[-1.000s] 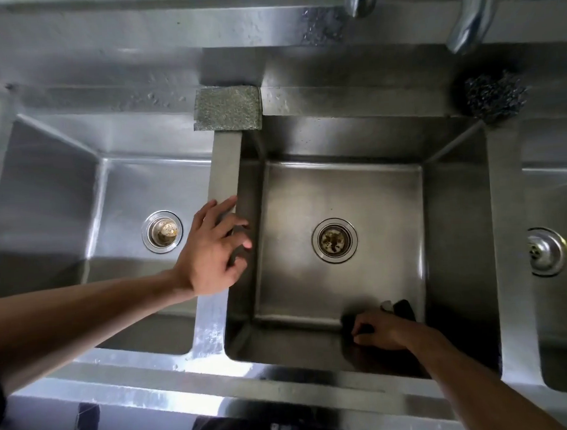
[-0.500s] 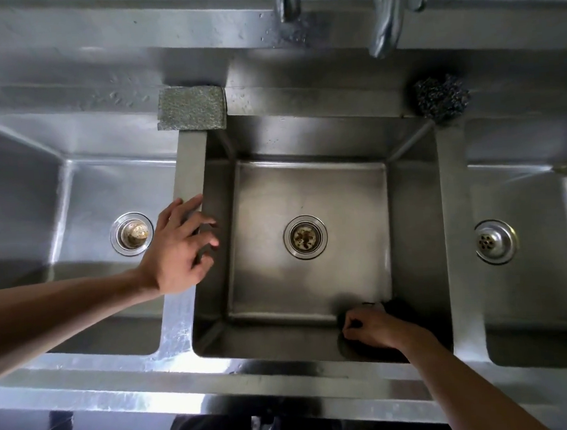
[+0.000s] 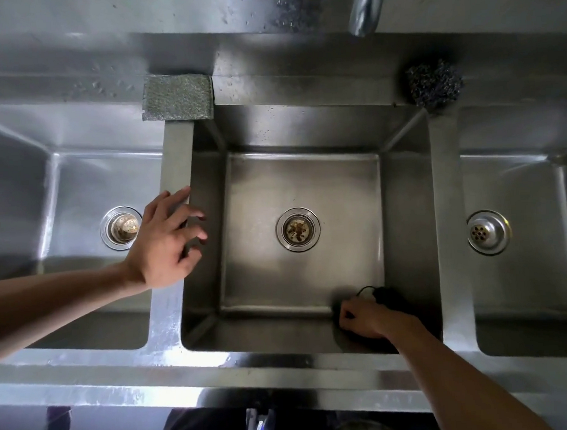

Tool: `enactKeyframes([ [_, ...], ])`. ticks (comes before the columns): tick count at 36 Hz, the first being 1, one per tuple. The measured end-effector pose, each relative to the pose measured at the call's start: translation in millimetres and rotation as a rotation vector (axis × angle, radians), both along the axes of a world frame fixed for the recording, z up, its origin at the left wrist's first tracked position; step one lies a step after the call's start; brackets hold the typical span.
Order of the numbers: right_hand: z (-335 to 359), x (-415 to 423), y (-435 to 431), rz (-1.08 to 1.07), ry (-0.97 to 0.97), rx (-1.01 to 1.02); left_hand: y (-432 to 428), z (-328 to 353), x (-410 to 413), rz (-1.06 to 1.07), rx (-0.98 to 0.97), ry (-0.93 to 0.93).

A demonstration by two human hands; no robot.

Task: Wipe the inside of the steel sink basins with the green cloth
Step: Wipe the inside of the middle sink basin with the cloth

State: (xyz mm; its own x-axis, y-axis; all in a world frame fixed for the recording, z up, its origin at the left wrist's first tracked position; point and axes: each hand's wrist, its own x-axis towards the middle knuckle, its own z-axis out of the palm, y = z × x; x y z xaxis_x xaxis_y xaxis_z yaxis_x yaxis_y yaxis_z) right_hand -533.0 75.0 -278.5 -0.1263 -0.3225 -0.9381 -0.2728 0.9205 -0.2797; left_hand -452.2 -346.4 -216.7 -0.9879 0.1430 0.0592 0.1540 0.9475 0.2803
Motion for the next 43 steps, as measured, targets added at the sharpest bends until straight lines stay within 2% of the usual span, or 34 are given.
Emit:
enactKeyframes([
  [4,47,-5,1,-0.035,-0.057,-0.013,0,0,0,-0.006,-0.009,-0.005],
  [8,83,-5,12,-0.168,-0.117,-0.066,-1,0,0,-0.004,-0.005,-0.007],
  [12,76,-1,17,-0.112,0.048,-0.113,-1,-1,0,0.002,-0.013,-0.005],
  [17,74,9,0,-0.03,0.057,-0.091,0,-1,2,0.001,-0.034,-0.011],
  [25,105,32,2,-0.148,0.202,-0.379,21,18,0,-0.016,-0.261,-0.05],
  [27,103,32,3,-0.182,0.208,-0.403,41,21,-5,-0.084,-0.178,-0.073],
  [29,103,32,2,-0.196,0.209,-0.404,73,21,-9,-0.156,0.034,-0.198],
  [31,104,33,4,-0.187,0.224,-0.396,115,17,-14,-0.114,0.357,-0.428],
  [33,108,34,8,-0.184,0.248,-0.403,164,15,-21,0.036,0.716,-0.701],
  [35,115,37,14,-0.176,0.285,-0.451,209,3,-30,0.179,0.991,-0.974],
  [36,118,40,18,-0.162,0.305,-0.489,226,-5,-30,0.167,1.068,-1.079],
  [37,122,41,23,-0.146,0.324,-0.525,241,-14,-32,0.146,1.129,-1.16],
  [40,134,41,40,-0.206,0.452,-0.612,276,-23,-38,0.093,1.047,-1.296],
  [43,144,23,59,-0.244,0.829,-0.668,295,-38,-30,-0.015,0.904,-1.223],
])
